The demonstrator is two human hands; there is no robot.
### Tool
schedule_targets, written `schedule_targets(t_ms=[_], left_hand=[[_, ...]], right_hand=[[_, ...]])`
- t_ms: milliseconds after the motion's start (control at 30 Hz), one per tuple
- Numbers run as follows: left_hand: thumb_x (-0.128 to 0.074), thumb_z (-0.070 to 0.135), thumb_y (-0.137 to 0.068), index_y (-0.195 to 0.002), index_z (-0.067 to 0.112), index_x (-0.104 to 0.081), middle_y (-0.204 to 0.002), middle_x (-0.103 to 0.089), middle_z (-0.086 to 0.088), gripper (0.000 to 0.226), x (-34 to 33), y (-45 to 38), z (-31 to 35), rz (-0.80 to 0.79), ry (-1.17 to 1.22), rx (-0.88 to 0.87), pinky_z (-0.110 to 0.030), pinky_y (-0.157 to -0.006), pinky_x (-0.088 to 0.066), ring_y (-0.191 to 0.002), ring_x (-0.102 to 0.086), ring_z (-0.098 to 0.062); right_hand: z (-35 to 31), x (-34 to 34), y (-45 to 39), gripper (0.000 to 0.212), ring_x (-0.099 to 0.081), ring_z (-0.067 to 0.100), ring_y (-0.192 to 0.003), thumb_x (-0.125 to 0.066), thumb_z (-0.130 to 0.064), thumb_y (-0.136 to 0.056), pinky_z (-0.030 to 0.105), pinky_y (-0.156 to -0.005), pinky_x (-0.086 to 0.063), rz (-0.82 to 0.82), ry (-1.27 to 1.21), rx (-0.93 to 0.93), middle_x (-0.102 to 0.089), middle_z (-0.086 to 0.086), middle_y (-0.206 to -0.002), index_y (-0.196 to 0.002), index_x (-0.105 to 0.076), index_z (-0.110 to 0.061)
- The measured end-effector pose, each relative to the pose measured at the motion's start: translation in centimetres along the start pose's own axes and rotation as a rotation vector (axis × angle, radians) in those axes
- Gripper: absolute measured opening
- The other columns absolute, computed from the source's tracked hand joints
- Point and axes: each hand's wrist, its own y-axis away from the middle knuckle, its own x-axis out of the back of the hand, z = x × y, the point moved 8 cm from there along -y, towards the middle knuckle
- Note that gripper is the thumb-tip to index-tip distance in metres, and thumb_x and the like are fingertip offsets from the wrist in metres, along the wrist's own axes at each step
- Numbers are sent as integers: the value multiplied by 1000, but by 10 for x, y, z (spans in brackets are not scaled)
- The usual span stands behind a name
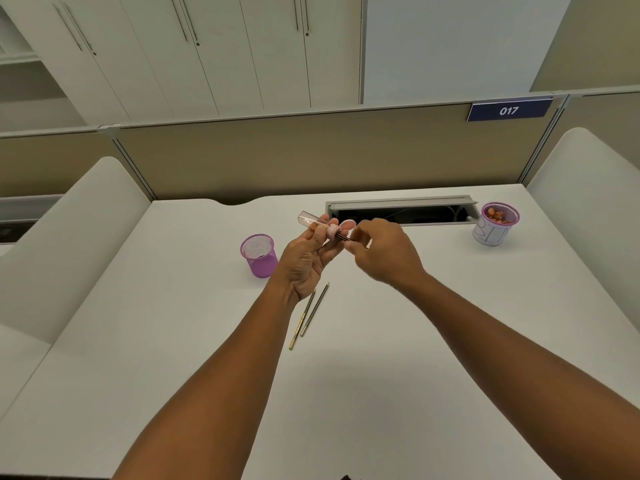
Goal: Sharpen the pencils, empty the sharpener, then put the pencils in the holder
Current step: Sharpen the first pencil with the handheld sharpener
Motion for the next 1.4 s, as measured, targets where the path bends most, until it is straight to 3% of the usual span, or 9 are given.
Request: schedule_targets(t_ms=[167, 233, 367, 433, 567, 667, 967, 1100, 1400], left_hand=[[-47, 9, -103, -122, 6, -59, -112, -75, -8, 23, -3, -2, 3, 0, -38, 10, -34, -79, -61, -104, -72, -26], [-46, 9, -103, -124, 5, -58, -116, -72, -10, 25, -1, -3, 4, 3, -39, 11, -35, -83, -60, -107, -70, -28], [-45, 9, -104, -123, 3, -57, -115, -73, -11, 24, 2, 0, -1, 3, -17, 27, -33, -84, -60, -107, -71, -27], [-44, 8, -104, -121, 3, -57, -111, -75, -10, 22, 2, 0, -4, 0, -15, 37, -32, -80, -60, -102, -72, -26], [-46, 7, -103, -121, 2, -58, -117, -70, -13, 22, 2, -4, -5, 47, -33, 24, -33, -81, -61, -99, -73, -25], [-49, 7, -101, -116, 3, -57, -103, -76, -9, 18, 4, -6, 1, 55, -1, -7, -32, -77, -61, -95, -75, -25], [-45, 11, -104, -110, 6, -59, -95, -78, -11, 16, 10, -10, 1, 107, 42, -8, -32, -81, -61, -90, -75, -24], [-45, 10, -104, -109, 6, -60, -92, -78, -9, 16, 10, -11, -3, 133, 46, 2, -32, -80, -61, -87, -76, -23], [-47, 10, -103, -114, 5, -61, -107, -73, -17, 19, 16, -13, -14, 189, 121, -2, -36, -83, -60, -91, -75, -27]], right_hand=[[-12, 1, 8, 20, -43, 18, -55, -51, -20, -92, 24, -46, -19, 152, 193, 122, -53, 1, -64, -73, -55, -16], [-7, -7, 2, 25, -46, 17, -56, -49, -22, -93, 24, -47, -24, 37, 137, 1, -55, 2, -64, -73, -61, -12], [10, -22, -5, 34, -42, 13, -47, -49, -28, -94, 23, -45, -31, -303, -406, -366, -58, 2, -64, -72, -68, -10], [13, -21, -4, 38, -38, 11, -43, -48, -31, -96, 21, -41, -30, -354, -433, -374, -57, 2, -61, -70, -67, -10], [16, -17, -10, 34, -51, 19, -57, -46, -27, -96, 29, -53, -40, -280, -196, -259, -65, 8, -76, -77, -69, -9], [17, -16, -9, 30, -58, 22, -73, -45, -29, -96, 28, -59, -42, -151, 74, -105, -67, 6, -83, -88, -70, -13], [36, -23, -3, 20, -62, 16, -78, -54, -31, -93, 31, -69, -51, -58, -183, -91, -70, -1, -83, -96, -68, -17], [42, -28, -5, 16, -60, 12, -77, -54, -27, -94, 23, -61, -44, -63, -242, -94, -69, -2, -85, -99, -66, -16], [78, -43, -7, 11, -64, 19, -80, -59, -20, -88, 30, -69, -51, -66, -310, -189, -63, -1, -94, -98, -64, -17]])
